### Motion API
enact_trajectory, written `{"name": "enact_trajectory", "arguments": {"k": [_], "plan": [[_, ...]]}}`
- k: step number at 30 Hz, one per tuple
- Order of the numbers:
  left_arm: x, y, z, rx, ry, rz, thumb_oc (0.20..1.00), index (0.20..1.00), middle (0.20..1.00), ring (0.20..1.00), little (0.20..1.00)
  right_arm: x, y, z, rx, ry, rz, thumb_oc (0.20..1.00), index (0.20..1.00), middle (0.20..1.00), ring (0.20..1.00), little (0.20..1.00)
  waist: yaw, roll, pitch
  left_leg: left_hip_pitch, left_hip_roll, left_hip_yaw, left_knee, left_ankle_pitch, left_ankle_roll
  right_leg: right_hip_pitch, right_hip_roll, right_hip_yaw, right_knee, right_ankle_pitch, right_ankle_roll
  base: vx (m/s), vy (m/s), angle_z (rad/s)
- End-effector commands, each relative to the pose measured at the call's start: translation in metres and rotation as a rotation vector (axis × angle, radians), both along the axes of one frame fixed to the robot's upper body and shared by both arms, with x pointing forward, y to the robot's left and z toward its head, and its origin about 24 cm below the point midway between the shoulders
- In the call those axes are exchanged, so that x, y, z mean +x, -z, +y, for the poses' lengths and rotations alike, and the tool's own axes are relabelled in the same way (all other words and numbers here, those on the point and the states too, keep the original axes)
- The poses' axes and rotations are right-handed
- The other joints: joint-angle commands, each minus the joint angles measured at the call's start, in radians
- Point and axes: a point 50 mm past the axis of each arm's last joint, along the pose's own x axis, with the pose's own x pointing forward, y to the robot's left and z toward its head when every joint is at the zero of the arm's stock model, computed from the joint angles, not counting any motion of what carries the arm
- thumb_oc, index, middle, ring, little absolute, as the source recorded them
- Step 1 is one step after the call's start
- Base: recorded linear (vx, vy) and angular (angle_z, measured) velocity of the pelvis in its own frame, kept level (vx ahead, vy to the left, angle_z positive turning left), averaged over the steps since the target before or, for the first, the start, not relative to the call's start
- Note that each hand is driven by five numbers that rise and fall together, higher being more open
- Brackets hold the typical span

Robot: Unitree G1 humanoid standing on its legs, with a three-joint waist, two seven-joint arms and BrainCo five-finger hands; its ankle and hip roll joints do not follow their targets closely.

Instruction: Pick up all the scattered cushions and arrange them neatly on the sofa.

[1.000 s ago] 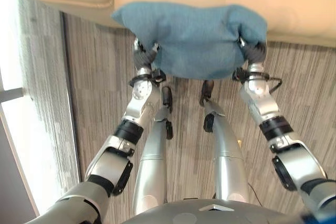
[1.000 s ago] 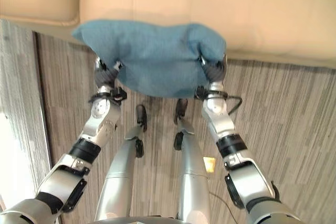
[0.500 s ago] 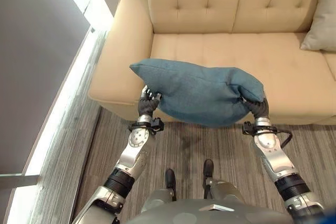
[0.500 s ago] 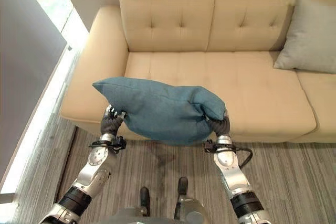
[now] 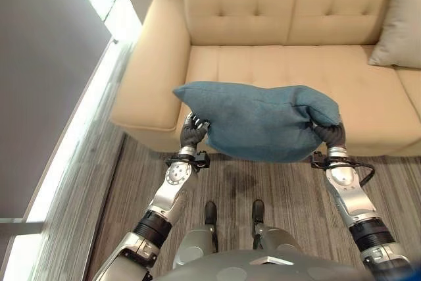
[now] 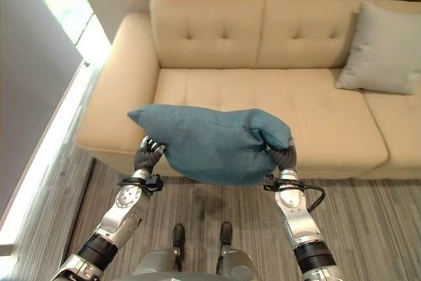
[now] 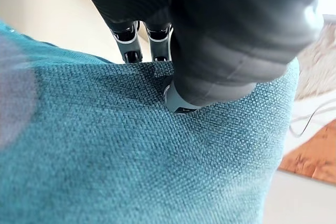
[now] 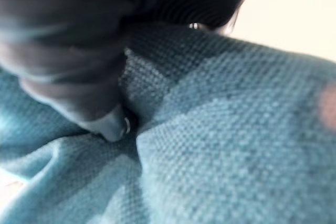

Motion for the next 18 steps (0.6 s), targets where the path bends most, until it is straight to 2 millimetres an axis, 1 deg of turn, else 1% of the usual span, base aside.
{"name": "enact_trajectory", "arguments": {"k": [1,2,3,4,6,7,8,9,10,11,12,13,14,15,16,17,18], "plan": [[0.01,-0.045,-0.019,-0.007,0.116,-0.249,0.2,0.2,0.2,0.2,0.2,0.017,-0.051,0.028,0.035,-0.144,-0.259,0.2,0.2,0.2,0.2,0.2,0.041,-0.029,-0.048,-0.04,0.018,0.027,0.102,-0.071,-0.037,0.147,-0.033,-0.039,0.118,-0.155,0.111,0.12,0.137,-0.95],[0.01,-0.046,-0.017,0.001,0.115,-0.252,0.2,0.2,0.2,0.2,0.2,0.018,-0.053,0.029,0.034,-0.15,-0.264,0.2,0.2,0.2,0.2,0.2,0.047,-0.026,-0.046,-0.031,0.015,0.033,0.101,-0.077,-0.028,0.138,-0.041,-0.034,0.149,-0.153,0.117,0.14,0.193,-0.7],[0.01,-0.048,-0.012,0.016,0.105,-0.261,0.2,0.2,0.2,0.2,0.2,0.02,-0.055,0.032,0.038,-0.16,-0.269,0.2,0.2,0.2,0.2,0.2,0.049,-0.017,-0.036,-0.012,0.018,0.04,0.09,-0.078,-0.01,0.091,-0.046,-0.021,0.258,-0.145,0.13,0.12,0.181,-0.29],[0.01,-0.049,-0.011,0.02,0.099,-0.263,0.2,0.2,0.2,0.2,0.2,0.021,-0.055,0.033,0.042,-0.167,-0.269,0.2,0.2,0.2,0.2,0.2,0.047,-0.012,-0.032,-0.002,0.019,0.044,0.081,-0.077,-0.002,0.06,-0.046,-0.015,0.309,-0.133,0.139,0.11,0.163,-0.13],[0.01,-0.05,-0.008,0.02,0.089,-0.271,0.2,0.2,0.2,0.2,0.2,0.021,-0.054,0.036,0.047,-0.178,-0.268,0.2,0.2,0.2,0.2,0.2,0.046,-0.003,-0.03,0.021,0.018,0.051,0.064,-0.083,0.004,0.016,-0.047,-0.018,0.353,-0.124,0.144,0.12,0.072,-0.19],[0.01,-0.05,-0.009,0.016,0.092,-0.275,0.2,0.2,0.2,0.2,0.2,0.021,-0.054,0.036,0.037,-0.184,-0.264,0.2,0.2,0.2,0.2,0.2,0.044,0.0,-0.03,0.046,0.014,0.053,0.047,-0.089,0.006,-0.003,-0.044,-0.034,0.311,-0.125,0.134,0.25,0.003,-0.09],[0.009,-0.049,-0.01,0.015,0.097,-0.273,0.2,0.2,0.2,0.2,0.2,0.022,-0.053,0.037,0.034,-0.193,-0.257,0.2,0.2,0.2,0.2,0.2,0.04,-0.003,-0.036,0.078,0.006,0.053,0.024,-0.097,0.006,-0.022,-0.026,-0.043,0.241,-0.109,0.123,0.28,-0.051,-0.29],[0.01,-0.05,-0.011,0.012,0.094,-0.275,0.2,0.2,0.2,0.2,0.2,0.022,-0.054,0.037,0.032,-0.196,-0.26,0.2,0.2,0.2,0.2,0.2,0.036,-0.006,-0.035,0.096,0.001,0.051,0.016,-0.105,0.005,-0.048,-0.02,-0.053,0.192,-0.085,0.125,0.24,-0.085,-0.47],[0.01,-0.051,-0.011,0.007,0.092,-0.278,0.2,0.2,0.2,0.2,0.2,0.022,-0.053,0.037,0.03,-0.196,-0.255,0.2,0.2,0.2,0.2,0.2,0.032,-0.006,-0.032,0.106,0.001,0.046,0.016,-0.113,0.002,-0.051,-0.016,-0.066,0.159,-0.074,0.127,0.2,-0.152,-0.44],[0.01,-0.051,-0.012,0.007,0.099,-0.284,0.2,0.2,0.2,0.2,0.2,0.021,-0.052,0.035,0.024,-0.192,-0.25,0.2,0.2,0.2,0.2,0.2,0.027,-0.014,-0.026,0.119,-0.002,0.03,0.035,-0.136,-0.003,-0.045,-0.022,-0.075,0.116,-0.058,0.138,0.14,-0.122,0.0],[0.01,-0.051,-0.012,0.007,0.099,-0.284,0.2,0.2,0.2,0.2,0.2,0.021,-0.052,0.035,0.024,-0.192,-0.25,0.2,0.2,0.2,0.2,0.2,0.027,-0.014,-0.025,0.119,-0.002,0.029,0.036,-0.136,-0.003,-0.044,-0.022,-0.076,0.116,-0.058,0.138,0.13,-0.154,0.34],[0.01,-0.05,-0.014,0.009,0.108,-0.28,0.2,0.2,0.2,0.2,0.2,0.02,-0.051,0.034,0.024,-0.185,-0.248,0.2,0.2,0.2,0.2,0.2,0.023,-0.023,-0.028,0.122,-0.005,0.023,0.045,-0.147,-0.008,-0.029,-0.013,-0.057,0.101,-0.06,0.128,0.16,-0.173,0.6],[0.009,-0.048,-0.016,-0.013,0.112,-0.273,0.2,0.2,0.2,0.2,0.2,0.017,-0.049,0.027,0.018,-0.162,-0.242,0.2,0.2,0.2,0.2,0.2,0.021,-0.03,-0.036,0.13,0.003,0.017,0.075,-0.162,-0.025,0.002,-0.009,-0.057,0.091,-0.058,0.119,0.25,-0.323,0.46],[0.008,-0.046,-0.019,-0.027,0.117,-0.263,0.2,0.2,0.2,0.2,0.2,0.013,-0.046,0.023,0.02,-0.142,-0.238,0.2,0.2,0.2,0.2,0.2,0.014,-0.04,-0.04,0.115,0.02,0.019,0.138,-0.165,-0.048,0.046,-0.003,-0.068,0.07,-0.067,0.104,0.2,-0.263,0.43],[0.008,-0.046,-0.02,-0.027,0.117,-0.263,0.2,0.2,0.2,0.2,0.2,0.012,-0.046,0.023,0.02,-0.142,-0.237,0.2,0.2,0.2,0.2,0.2,0.011,-0.038,-0.039,0.112,0.021,0.015,0.146,-0.169,-0.049,0.048,-0.002,-0.072,0.068,-0.066,0.104,0.12,-0.281,0.76],[0.009,-0.045,-0.022,-0.04,0.123,-0.255,0.2,0.2,0.2,0.2,0.2,0.012,-0.046,0.019,0.012,-0.135,-0.237,0.2,0.2,0.2,0.2,0.2,0.008,-0.047,-0.027,0.043,0.04,0.015,0.278,-0.148,-0.075,0.08,-0.001,-0.081,0.051,-0.072,0.085,0.04,-0.222,0.8],[0.01,-0.045,-0.023,-0.055,0.116,-0.247,0.2,0.2,0.2,0.2,0.2,0.011,-0.046,0.017,0.017,-0.133,-0.231,0.2,0.2,0.2,0.2,0.2,0.009,-0.052,-0.021,-0.012,0.052,0.018,0.361,-0.132,-0.078,0.101,0.005,-0.09,0.039,-0.085,0.069,0.05,-0.252,0.66]]}}
